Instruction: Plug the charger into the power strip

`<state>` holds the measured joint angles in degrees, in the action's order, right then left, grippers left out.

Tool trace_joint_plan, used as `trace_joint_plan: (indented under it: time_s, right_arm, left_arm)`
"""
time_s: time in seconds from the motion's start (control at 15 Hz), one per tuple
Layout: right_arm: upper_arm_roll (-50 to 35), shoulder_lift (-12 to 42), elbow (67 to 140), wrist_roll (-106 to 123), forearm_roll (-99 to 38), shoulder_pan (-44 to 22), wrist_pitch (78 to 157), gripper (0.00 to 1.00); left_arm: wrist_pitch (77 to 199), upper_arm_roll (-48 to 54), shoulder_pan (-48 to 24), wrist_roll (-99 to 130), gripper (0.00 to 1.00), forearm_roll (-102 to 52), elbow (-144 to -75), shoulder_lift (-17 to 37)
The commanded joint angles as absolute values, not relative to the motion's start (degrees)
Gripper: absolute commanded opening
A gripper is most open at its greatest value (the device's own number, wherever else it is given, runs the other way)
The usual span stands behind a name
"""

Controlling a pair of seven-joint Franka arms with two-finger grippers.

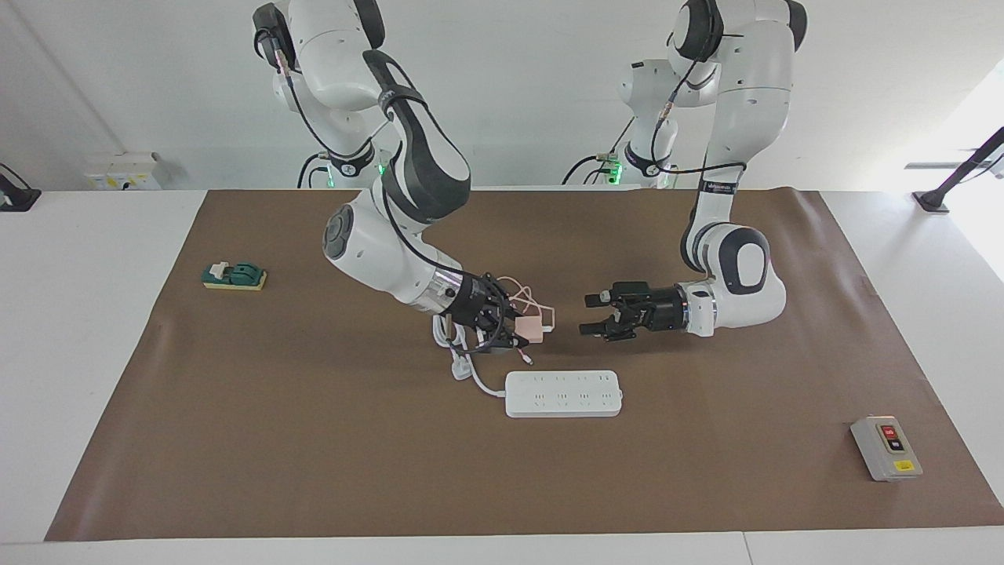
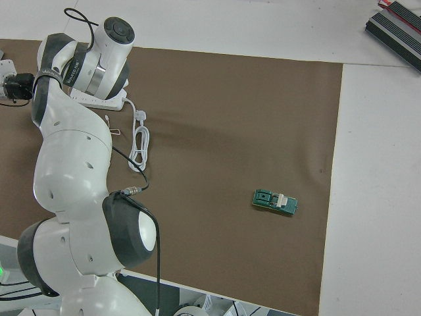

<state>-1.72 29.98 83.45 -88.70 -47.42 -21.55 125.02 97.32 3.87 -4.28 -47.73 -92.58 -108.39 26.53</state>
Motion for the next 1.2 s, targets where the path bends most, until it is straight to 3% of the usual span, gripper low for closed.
trace_joint_plan:
  time_s: [0.0, 1.14]
  right_arm:
    - [-1.5, 32.6, 79.8, -90.6, -48.5, -22.6, 125.9, 0.00]
    - [-1.6, 34.5, 77.2, -92.3, -48.6, -25.2, 125.6, 0.00]
  left_arm:
    - [98.5, 3.3, -5.5, -49.3, 1.00, -95.3, -110.7, 25.0]
    - [98.7, 3.3, -8.4, -50.5, 1.00, -99.8, -110.7, 26.7]
